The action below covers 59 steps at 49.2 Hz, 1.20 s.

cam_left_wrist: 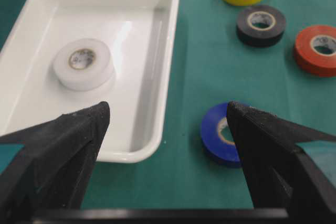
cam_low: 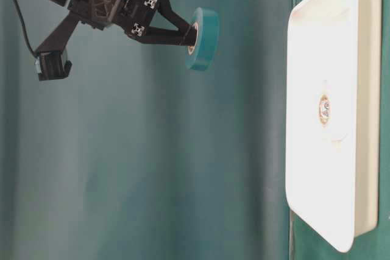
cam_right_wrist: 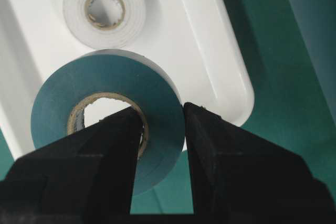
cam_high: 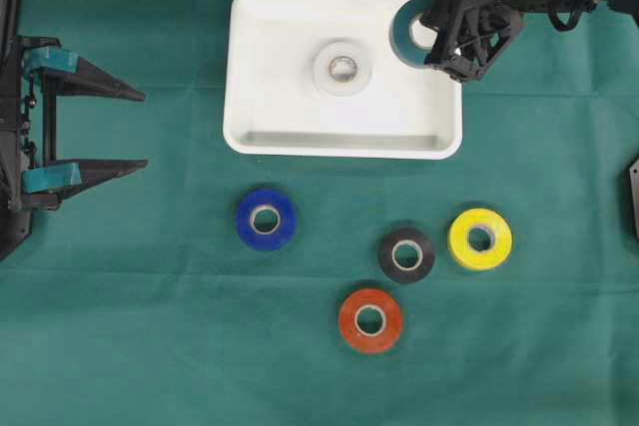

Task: Pick up the tape from a random location and place it into the white case.
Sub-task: 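Lower the teal roll into the tray beside the white roll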

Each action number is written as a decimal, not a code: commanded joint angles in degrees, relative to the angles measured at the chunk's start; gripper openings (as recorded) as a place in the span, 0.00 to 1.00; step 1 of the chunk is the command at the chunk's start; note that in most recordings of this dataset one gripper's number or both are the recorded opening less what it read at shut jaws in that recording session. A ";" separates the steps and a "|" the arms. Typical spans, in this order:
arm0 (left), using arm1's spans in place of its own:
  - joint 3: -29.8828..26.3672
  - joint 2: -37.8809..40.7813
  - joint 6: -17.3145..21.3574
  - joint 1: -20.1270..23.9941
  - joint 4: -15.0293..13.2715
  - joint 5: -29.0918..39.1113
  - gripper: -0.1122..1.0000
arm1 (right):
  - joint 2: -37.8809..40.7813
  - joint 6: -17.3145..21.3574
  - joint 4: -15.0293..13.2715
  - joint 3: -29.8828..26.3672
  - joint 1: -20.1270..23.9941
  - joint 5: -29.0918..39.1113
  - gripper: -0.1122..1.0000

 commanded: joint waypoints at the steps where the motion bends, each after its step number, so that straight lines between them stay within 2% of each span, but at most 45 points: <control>1: -0.70 0.18 0.00 0.09 0.00 -0.26 0.98 | -0.62 0.18 -0.18 -1.14 -0.09 -0.44 0.34; 42: -0.70 0.18 0.00 0.18 0.00 -0.26 0.98 | 1.32 0.18 -0.18 -0.70 -0.09 -1.23 0.34; 59: -0.62 0.18 0.09 0.18 -0.09 -0.26 0.98 | 6.06 0.18 -0.18 2.29 -1.85 -5.80 0.34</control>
